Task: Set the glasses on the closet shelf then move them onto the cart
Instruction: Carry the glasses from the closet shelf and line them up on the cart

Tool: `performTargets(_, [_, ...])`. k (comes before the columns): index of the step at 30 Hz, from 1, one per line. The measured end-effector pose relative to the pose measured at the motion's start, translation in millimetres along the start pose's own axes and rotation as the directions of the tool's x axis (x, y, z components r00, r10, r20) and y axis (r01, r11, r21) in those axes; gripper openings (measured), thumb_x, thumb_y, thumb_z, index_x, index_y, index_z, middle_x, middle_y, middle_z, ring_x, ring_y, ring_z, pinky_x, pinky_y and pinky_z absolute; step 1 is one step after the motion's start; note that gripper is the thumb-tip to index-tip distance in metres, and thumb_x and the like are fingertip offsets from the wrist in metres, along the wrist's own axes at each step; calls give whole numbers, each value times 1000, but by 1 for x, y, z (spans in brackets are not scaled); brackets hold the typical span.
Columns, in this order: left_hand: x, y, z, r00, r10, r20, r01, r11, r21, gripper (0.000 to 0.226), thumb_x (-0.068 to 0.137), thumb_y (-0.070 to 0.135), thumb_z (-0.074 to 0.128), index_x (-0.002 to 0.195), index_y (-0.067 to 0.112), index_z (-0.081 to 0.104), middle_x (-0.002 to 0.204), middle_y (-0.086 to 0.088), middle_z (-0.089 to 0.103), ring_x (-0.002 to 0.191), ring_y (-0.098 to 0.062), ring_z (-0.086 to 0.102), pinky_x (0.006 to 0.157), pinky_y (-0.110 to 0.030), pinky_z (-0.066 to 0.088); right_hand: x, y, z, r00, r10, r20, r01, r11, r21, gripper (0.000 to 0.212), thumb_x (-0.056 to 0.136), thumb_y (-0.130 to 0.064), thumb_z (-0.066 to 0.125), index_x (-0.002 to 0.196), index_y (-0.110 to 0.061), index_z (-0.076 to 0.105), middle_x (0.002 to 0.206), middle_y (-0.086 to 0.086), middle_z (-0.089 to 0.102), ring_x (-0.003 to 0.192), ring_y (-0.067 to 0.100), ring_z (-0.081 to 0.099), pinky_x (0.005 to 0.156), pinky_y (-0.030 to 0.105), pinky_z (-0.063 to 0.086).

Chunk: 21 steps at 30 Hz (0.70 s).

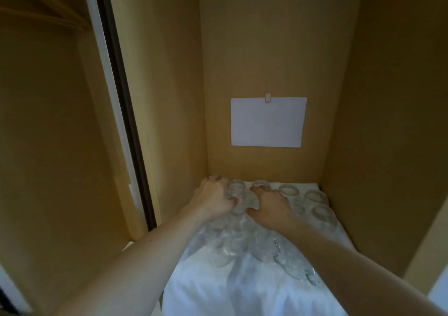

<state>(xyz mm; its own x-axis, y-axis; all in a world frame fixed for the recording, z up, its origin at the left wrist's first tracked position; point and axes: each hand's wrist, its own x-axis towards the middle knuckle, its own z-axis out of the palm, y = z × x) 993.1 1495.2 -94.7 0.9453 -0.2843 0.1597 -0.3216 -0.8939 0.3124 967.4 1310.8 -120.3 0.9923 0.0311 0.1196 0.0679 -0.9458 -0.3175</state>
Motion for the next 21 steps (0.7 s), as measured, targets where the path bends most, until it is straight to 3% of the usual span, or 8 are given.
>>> performTargets(5, [15, -14, 10, 997, 17, 70, -14, 999, -48, 78, 75, 67, 52, 143, 29, 51, 145, -6, 53, 143, -36, 37, 111, -50, 41, 2, 3, 3, 997, 69, -25, -69, 997, -18, 60, 82, -55, 59, 136, -31, 51, 132, 2, 59, 121, 32, 57, 97, 45, 51])
performTargets(10, [38, -16, 21, 998, 52, 36, -50, 997, -61, 55, 88, 52, 64, 136, 26, 56, 134, -7, 56, 128, -33, 48, 107, -44, 43, 14, 17, 3, 991, 132, -30, -134, 989, -70, 70, 89, -53, 63, 150, -28, 40, 146, 2, 51, 131, 29, 50, 105, 45, 46])
performTargets(14, [66, -17, 30, 997, 45, 57, -42, 998, -55, 46, 84, 60, 59, 122, 35, 63, 124, -3, 63, 120, -31, 55, 109, -52, 39, 40, 34, 3, 988, 150, -18, -151, 987, -57, 70, 90, -53, 63, 152, -28, 39, 150, 2, 48, 136, 27, 46, 109, 42, 43])
performTargets(17, [92, -21, 37, 995, -9, 95, 18, 994, -103, 41, 71, 66, 54, 104, 43, 63, 115, 1, 66, 115, -26, 59, 98, -46, 49, 65, 43, 5, 989, 149, 9, -148, 988, -37, 70, 91, -53, 62, 152, -28, 39, 151, 1, 46, 138, 28, 44, 111, 42, 40])
performTargets(21, [120, -20, 38, 985, -40, 166, 59, 993, -107, 47, 76, 55, 64, 119, 35, 63, 123, 1, 62, 118, -24, 57, 94, -35, 52, 98, 52, 7, 991, 130, 19, -130, 992, -7, 68, 91, -51, 64, 150, -25, 42, 151, 2, 47, 137, 28, 46, 109, 42, 42])
